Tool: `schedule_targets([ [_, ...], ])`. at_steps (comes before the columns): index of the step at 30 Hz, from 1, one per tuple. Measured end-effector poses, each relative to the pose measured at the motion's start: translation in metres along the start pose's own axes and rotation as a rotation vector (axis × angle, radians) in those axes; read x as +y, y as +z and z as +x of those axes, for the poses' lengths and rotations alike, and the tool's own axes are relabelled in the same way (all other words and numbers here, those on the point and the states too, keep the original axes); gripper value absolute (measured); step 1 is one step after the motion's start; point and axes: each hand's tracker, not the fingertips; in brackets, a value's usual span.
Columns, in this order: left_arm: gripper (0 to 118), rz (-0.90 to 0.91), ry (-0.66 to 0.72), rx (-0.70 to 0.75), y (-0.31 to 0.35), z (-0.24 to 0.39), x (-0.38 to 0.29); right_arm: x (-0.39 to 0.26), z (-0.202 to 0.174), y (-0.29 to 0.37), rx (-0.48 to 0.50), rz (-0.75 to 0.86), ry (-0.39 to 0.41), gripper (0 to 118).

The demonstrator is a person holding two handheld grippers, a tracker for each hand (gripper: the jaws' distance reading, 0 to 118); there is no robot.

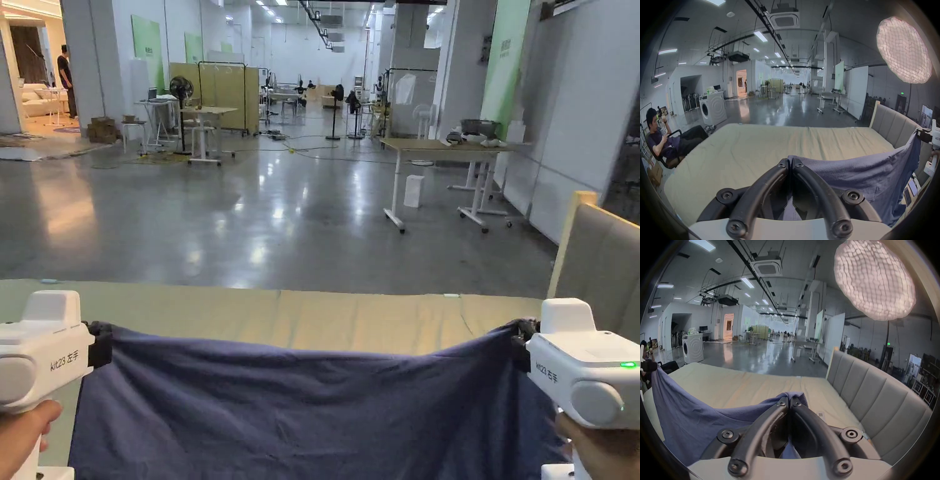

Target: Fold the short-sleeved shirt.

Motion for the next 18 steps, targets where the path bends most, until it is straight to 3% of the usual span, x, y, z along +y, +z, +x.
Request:
schedule_targets([
  [9,4,0.086,-0.030,0.030,0.016,-0.008,0.066,0.083,0.003,0.009,-0.024,0.122,0.008,2],
  [18,4,0.114,-0.032,0.094,-0.021,-0.009,0.135,0.154,-0.002,-0.031,-0.059,0.172,0.017,2],
])
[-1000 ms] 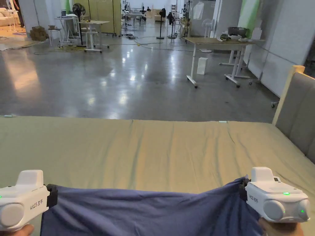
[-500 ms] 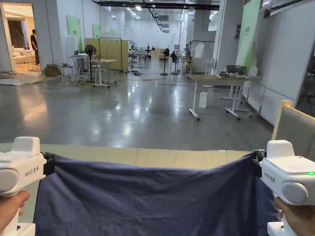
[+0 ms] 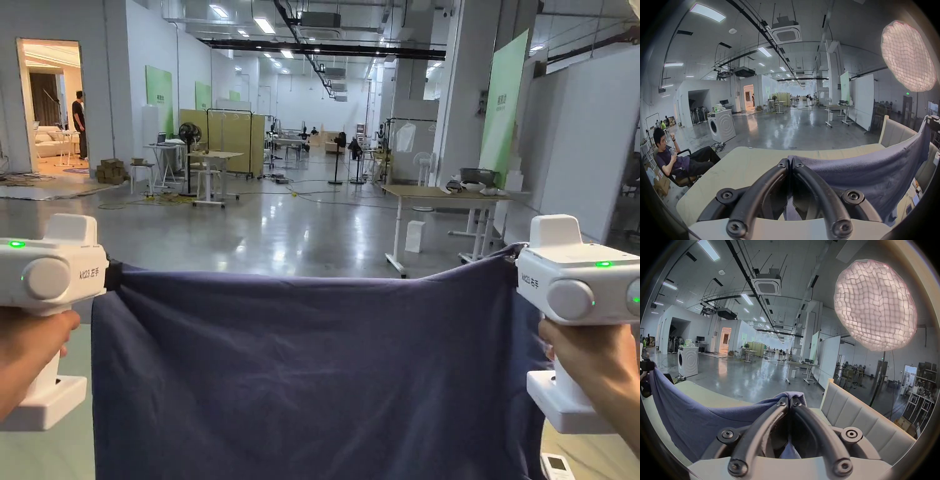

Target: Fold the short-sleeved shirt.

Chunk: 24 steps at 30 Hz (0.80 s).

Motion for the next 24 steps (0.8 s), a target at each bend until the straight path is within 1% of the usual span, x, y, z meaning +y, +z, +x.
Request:
schedule_targets([
  [1,4,0.006,0.007,-0.001,-0.005,0.000,0.010,0.005,0.000,-0.007,0.001,0.015,-0.004,2],
  [4,4,0.027,-0.002,0.002,-0.016,0.004,0.036,0.021,0.003,-0.027,-0.022,0.035,0.031,2],
  [6,4,0.047,-0.004,0.003,-0.022,0.005,0.052,0.030,0.008,-0.049,-0.017,0.029,0.014,2],
  [9,4,0.065,-0.015,0.010,-0.029,0.007,0.077,0.047,0.012,-0.065,-0.033,0.045,-0.002,2],
  [11,4,0.081,-0.012,0.009,-0.033,0.007,0.091,0.060,0.012,-0.067,-0.047,0.065,0.002,2],
  [13,4,0.097,-0.011,0.014,-0.035,0.007,0.102,0.070,0.015,-0.072,-0.049,0.080,-0.012,2],
  [15,4,0.106,-0.014,0.018,-0.036,0.007,0.111,0.077,0.016,-0.062,-0.059,0.103,-0.011,2],
  [19,4,0.128,-0.010,0.024,-0.032,0.007,0.113,0.077,0.018,-0.071,-0.053,0.117,-0.009,2],
  [23,4,0.112,-0.025,0.015,-0.027,0.007,0.094,0.057,0.013,-0.060,-0.043,0.111,0.004,2],
  [24,4,0.115,-0.017,0.012,-0.024,0.005,0.085,0.049,0.013,-0.055,-0.038,0.108,-0.006,2],
])
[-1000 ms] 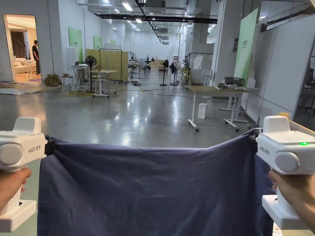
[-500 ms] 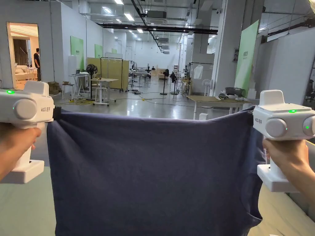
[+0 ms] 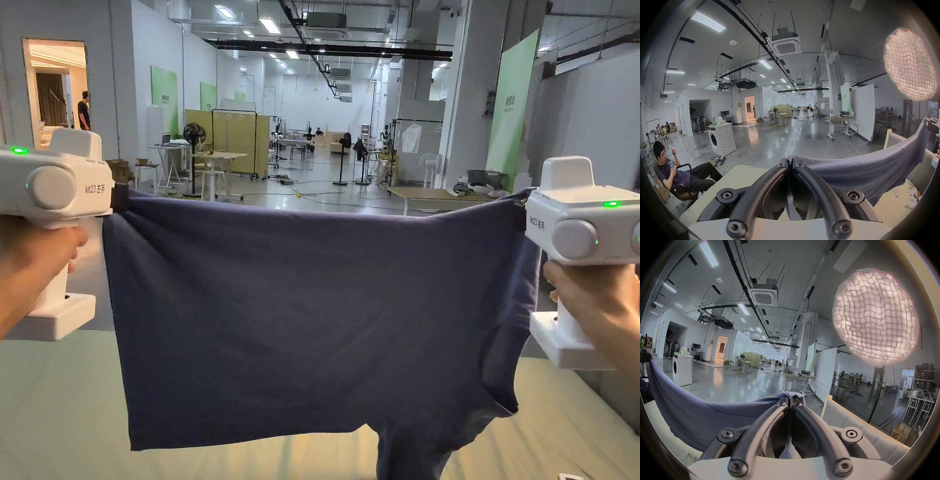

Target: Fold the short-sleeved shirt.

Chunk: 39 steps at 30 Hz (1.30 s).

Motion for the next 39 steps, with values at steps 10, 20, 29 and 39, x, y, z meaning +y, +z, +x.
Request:
schedule_targets([
  [10,4,-0.078,0.041,-0.049,0.042,-0.010,-0.102,-0.078,-0.009,0.073,0.050,-0.060,0.016,2],
  [20,4,-0.119,0.057,-0.101,0.124,-0.023,-0.182,-0.133,-0.005,0.180,0.109,-0.148,0.024,2],
  [29,4,-0.320,0.062,-0.155,0.204,-0.026,-0.297,-0.225,-0.004,0.292,0.183,-0.396,0.026,2],
  [39,4,-0.605,0.051,-0.164,0.251,-0.036,-0.401,-0.318,-0.007,0.368,0.259,-0.731,0.050,2],
])
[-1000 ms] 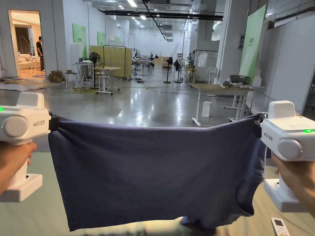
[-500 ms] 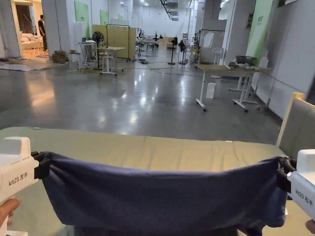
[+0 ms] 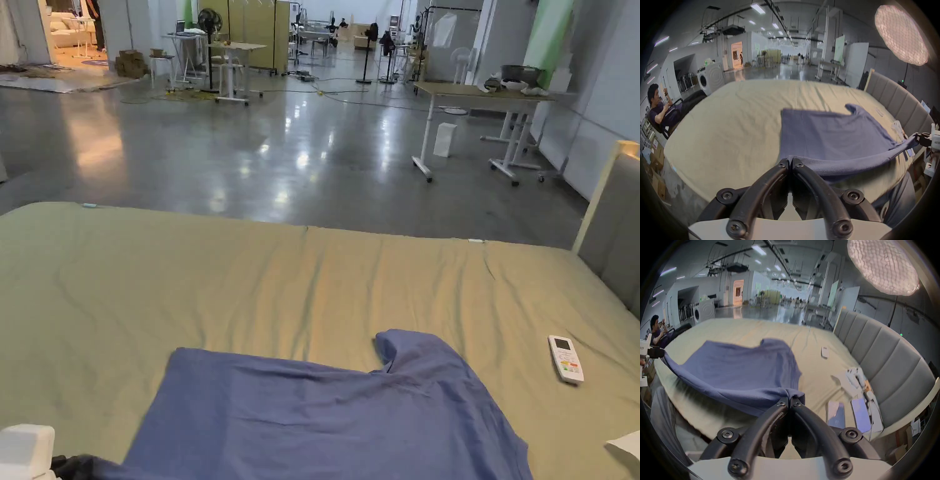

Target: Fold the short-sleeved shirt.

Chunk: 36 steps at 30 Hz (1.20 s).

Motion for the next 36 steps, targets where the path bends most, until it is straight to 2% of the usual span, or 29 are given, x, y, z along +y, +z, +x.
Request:
schedule_targets([
  [9,4,-0.231,-0.007,0.015,-0.032,-0.003,-0.053,-0.059,-0.012,-0.030,0.029,-0.277,0.130,2],
  [13,4,-0.333,-0.024,0.034,-0.053,-0.003,-0.066,-0.066,-0.023,-0.038,0.023,-0.290,0.110,2],
  [16,4,-0.375,-0.031,0.038,-0.066,-0.003,-0.076,-0.077,-0.028,-0.057,0.002,-0.328,0.158,2],
  [22,5,-0.340,-0.003,0.051,-0.064,0.002,-0.083,-0.082,-0.036,-0.068,-0.008,-0.373,0.162,4],
  [25,13,-0.340,0.014,0.047,-0.061,0.001,-0.078,-0.077,-0.032,-0.070,-0.016,-0.377,0.172,21],
  [26,20,-0.336,0.028,0.046,-0.059,0.002,-0.074,-0.069,-0.031,-0.066,-0.021,-0.373,0.161,35],
  [27,33,-0.318,0.052,0.038,-0.055,0.003,-0.068,-0.062,-0.029,-0.061,-0.019,-0.356,0.126,58],
  [28,42,-0.288,0.069,0.027,-0.052,0.005,-0.062,-0.056,-0.026,-0.057,-0.017,-0.340,0.099,74],
  [29,51,-0.245,0.074,0.011,-0.048,0.007,-0.055,-0.046,-0.024,-0.053,-0.015,-0.314,0.070,82],
  [30,58,-0.213,0.064,0.001,-0.045,0.011,-0.047,-0.038,-0.023,-0.050,-0.024,-0.291,0.058,84],
  [36,58,0.054,-0.050,-0.014,-0.032,0.051,0.009,0.021,-0.031,-0.036,-0.062,0.050,-0.016,86],
])
